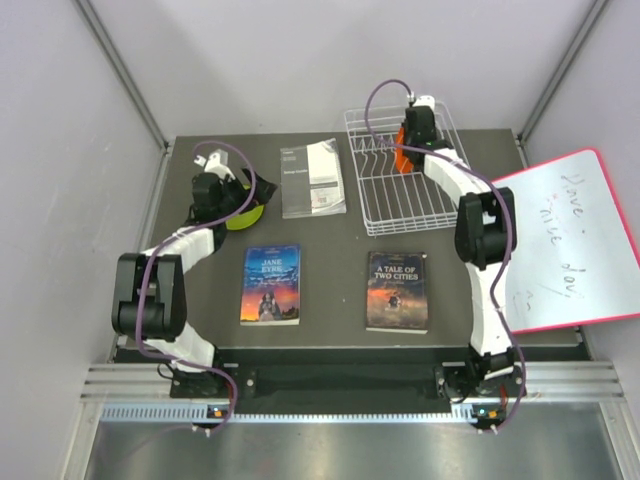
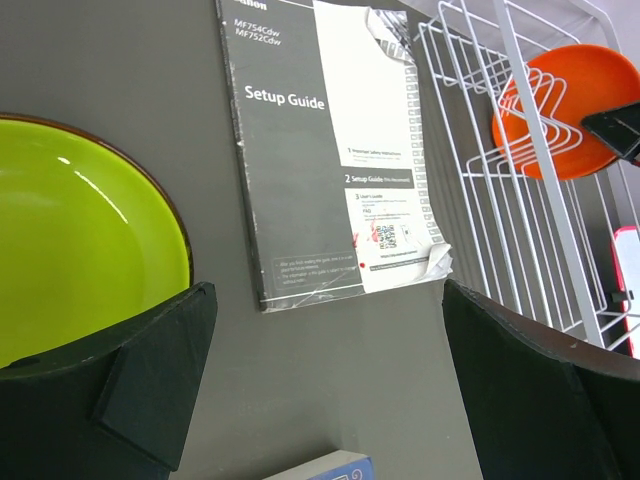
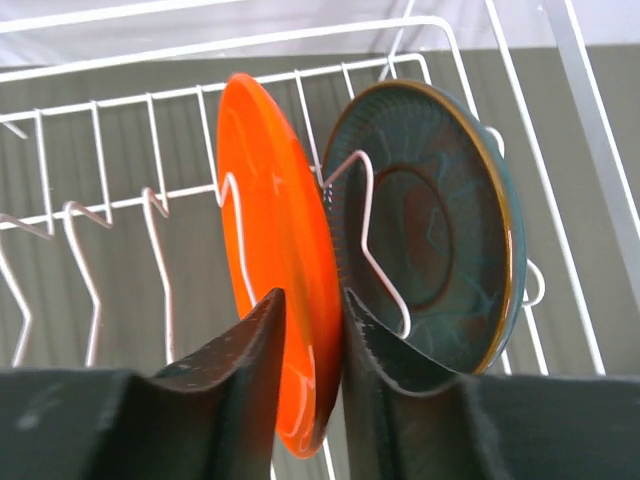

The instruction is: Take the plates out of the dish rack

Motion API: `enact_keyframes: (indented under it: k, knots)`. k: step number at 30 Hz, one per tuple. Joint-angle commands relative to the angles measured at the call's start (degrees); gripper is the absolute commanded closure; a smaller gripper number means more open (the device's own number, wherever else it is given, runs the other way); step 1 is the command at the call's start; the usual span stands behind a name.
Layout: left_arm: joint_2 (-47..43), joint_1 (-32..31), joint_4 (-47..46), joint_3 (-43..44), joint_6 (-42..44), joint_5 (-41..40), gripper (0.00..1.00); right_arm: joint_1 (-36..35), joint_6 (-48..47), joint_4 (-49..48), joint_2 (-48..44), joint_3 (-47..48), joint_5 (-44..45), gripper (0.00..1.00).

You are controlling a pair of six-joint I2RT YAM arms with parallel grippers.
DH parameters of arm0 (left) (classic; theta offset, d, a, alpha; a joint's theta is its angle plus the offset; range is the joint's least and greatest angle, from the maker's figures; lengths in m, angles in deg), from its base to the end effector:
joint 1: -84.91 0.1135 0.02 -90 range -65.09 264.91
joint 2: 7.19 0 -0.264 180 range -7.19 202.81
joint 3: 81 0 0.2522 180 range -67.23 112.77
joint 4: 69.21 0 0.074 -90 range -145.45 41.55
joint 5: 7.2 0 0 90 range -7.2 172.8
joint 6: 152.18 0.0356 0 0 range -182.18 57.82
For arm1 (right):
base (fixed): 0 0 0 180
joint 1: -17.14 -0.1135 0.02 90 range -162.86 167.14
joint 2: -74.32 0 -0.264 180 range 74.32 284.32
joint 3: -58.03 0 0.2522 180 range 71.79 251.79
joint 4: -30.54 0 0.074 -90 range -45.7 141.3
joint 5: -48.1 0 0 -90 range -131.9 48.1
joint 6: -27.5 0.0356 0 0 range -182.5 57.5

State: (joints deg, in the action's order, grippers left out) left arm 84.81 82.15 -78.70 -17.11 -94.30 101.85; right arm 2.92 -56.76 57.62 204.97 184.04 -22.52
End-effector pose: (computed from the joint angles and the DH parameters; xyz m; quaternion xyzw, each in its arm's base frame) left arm 0.3527 -0.0286 0.2241 -0.1096 0.7993 -0.3007 0.5086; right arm 0.5214 0.1199 0.2368 0.0181 0.8647 -0.0616 0.4982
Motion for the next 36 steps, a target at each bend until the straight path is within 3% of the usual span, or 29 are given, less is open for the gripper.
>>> enact_keyframes:
  k: [1, 3, 4, 7, 11, 15, 18, 19, 26, 29, 32, 33, 35, 36]
  knots:
    - [-2.1, -0.49, -2.95, -0.03, 1.36, 0.73, 0.01, 0.77, -0.64, -0.49, 0.04, 3.24, -0.04, 0.82]
    - [-1.92, -0.49, -3.03, -0.03, 1.36, 0.81, 0.01, 0.77, -0.73, -0.75, 0.04, 3.24, -0.13, 0.88]
    - [-1.74, -0.57, -3.12, -0.03, 1.36, 0.81, 0.01, 0.77, -0.9, -0.84, 0.13, 3.15, -0.13, 0.95]
    - [-1.66, -0.66, -3.21, -0.12, 1.27, 0.81, 0.01, 0.68, -0.99, -1.28, -0.65, 2.2, 1.53, 1.0]
    - [-1.22, -1.01, -3.39, -0.12, 1.79, -0.06, 0.01, -1.33, -2.3, -8.29, -5.13, -4.48, 7.85, 1.0]
    - [-1.04, -2.77, -1.37, 0.23, 5.21, -4.1, 0.01, -4.32, -7.56, -18.23, -10.4, -11.42, 22.15, 1.0]
    - [-0.87, -3.39, -0.49, 0.76, 6.01, -4.72, 0.01, -6.34, -11.69, -25.69, -14.45, -16.17, 28.24, 1.0]
    - [-1.04, -3.47, -0.4, 0.85, 6.1, -4.64, 0.01, -6.7, -12.67, -29.72, -16.89, -19.14, 28.96, 1.0]
    - [-1.13, -3.83, -1.27, 1.2, 6.1, -2.97, 0.01, -9.07, -14.79, -33.19, -26.14, -26.63, 31.78, 1.0]
    - [-0.78, -3.91, -2.94, 1.2, 4.97, -0.51, 0.01, -9.69, -10.59, -30.04, -32.55, -31.02, 27.67, 1.0]
    - [1.24, -3.91, -10.31, 0.93, 1.29, 8.35, 0.01, -9.51, -1.1, -21.16, -37.83, -32.97, 13.53, 1.0]
    - [3.07, -3.91, -12.24, 1.2, -0.12, 10.81, 0.01, -9.43, 2.31, -17.49, -38.53, -33.14, 5.06, 1.0]
    - [4.93, -4.09, -18.22, 1.81, -4.42, 16.18, 0.01, -9.34, 5.93, -15.44, -39.86, -33.93, -1.06, 1.0]
    - [6.33, -4.18, -19.89, 1.99, -5.75, 17.07, 0.01, -9.25, 8.3, -15.08, -40.29, -34.54, -8.49, 1.0]
